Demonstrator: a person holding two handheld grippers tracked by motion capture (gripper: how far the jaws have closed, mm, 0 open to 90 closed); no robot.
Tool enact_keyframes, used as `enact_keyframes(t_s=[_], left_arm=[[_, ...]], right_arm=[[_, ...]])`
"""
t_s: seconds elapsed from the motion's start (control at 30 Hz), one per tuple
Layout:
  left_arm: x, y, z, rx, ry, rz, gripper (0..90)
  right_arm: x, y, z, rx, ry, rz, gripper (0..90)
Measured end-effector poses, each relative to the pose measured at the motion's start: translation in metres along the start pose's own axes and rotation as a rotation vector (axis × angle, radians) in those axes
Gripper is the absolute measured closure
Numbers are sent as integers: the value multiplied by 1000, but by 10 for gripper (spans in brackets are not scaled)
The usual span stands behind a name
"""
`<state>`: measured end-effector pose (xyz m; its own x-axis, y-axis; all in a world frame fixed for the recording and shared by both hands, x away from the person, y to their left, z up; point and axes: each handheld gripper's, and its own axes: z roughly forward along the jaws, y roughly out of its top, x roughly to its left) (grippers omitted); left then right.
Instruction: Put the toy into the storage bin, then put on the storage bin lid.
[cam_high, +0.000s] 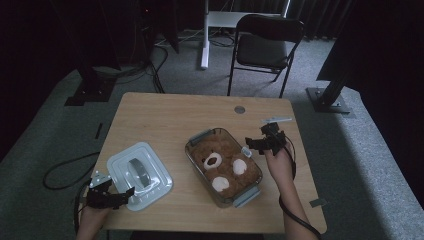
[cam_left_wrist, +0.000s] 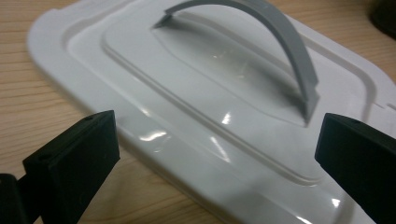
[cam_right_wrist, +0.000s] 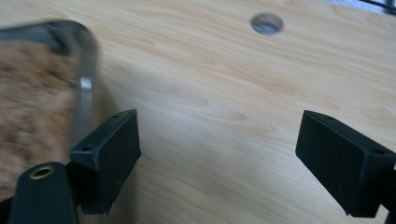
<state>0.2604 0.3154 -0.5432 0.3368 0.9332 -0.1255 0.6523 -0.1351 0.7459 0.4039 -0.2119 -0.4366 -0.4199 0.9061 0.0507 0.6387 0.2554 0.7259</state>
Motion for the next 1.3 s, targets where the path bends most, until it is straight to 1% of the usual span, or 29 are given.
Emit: enact_keyframes(t_s=[0.03,0.07,0.1,0.13,0.17,0.2,0.23,0.27,0.3,0.33,0.43,0.47,0.5,0.53,0.57,0.6,0.67,0.73,0.77,0.8,0.87,0.9,0.93,1.03,1.07,1.1,1.13,1.23,1.3], left_arm=[[-1,1,0,1,-3,3,6],[-4,2,1,3,-19,0,6],[-4,2,1,3,-19,0,6],[-7,4,1,1,-31,-2,6],[-7,4,1,1,-31,-2,6],[-9,5,2,1,-43,-10,6],[-9,6,2,4,-43,-16,6],[-11,8,3,3,-54,-29,6],[-11,8,3,3,-54,-29,6],[-12,10,4,5,-56,-38,6],[-15,14,7,15,-42,-50,6],[-16,16,9,18,-26,-55,6],[-18,17,10,18,-9,-63,6],[-20,22,12,22,1,-73,6],[-20,22,12,22,1,-73,6],[-22,25,14,24,-2,-75,6],[-25,29,18,28,11,-77,6],[-29,32,23,41,13,-73,6],[-30,33,26,51,21,-62,6],[-32,34,29,59,25,-56,6],[-35,37,37,68,30,-68,6],[-35,37,37,68,30,-68,6],[-36,40,40,72,38,-82,6],[-37,42,44,72,44,-90,6],[-38,44,47,70,61,-89,7],[-38,44,47,70,61,-89,7],[-38,46,49,62,75,-89,28],[-37,48,50,61,64,-98,44],[-39,48,52,66,72,-93,60]], right_arm=[[-4,-4,2,17,-9,12,129],[-10,-9,5,24,-10,23,126],[-10,-9,5,24,-10,23,126],[-15,-15,7,30,-18,33,125],[-15,-15,7,30,-18,33,125],[-16,-17,8,31,-23,33,125],[-19,-22,9,33,-16,36,123],[-21,-28,12,46,-17,44,123],[-21,-28,12,46,-17,44,123],[-22,-31,13,54,-17,44,123],[-25,-43,19,68,-16,65,123],[-25,-49,21,71,-19,71,124],[-25,-49,21,71,-19,71,124],[-25,-55,24,80,-9,75,123],[-25,-55,24,80,-9,75,123],[-25,-56,24,81,-9,74,123],[-23,-64,24,74,2,82,123],[-22,-66,24,71,5,80,124],[-22,-69,24,64,25,78,123],[-21,-71,25,66,34,77,124],[-20,-77,26,72,46,74,124],[-20,-77,26,72,46,74,124],[-20,-79,27,83,44,73,125],[-19,-81,27,85,49,73,125],[-16,-83,27,90,51,67,126],[-16,-83,27,90,51,67,126],[-14,-85,27,91,52,63,130],[-13,-86,27,91,60,64,130],[-12,-87,26,88,66,66,130]])
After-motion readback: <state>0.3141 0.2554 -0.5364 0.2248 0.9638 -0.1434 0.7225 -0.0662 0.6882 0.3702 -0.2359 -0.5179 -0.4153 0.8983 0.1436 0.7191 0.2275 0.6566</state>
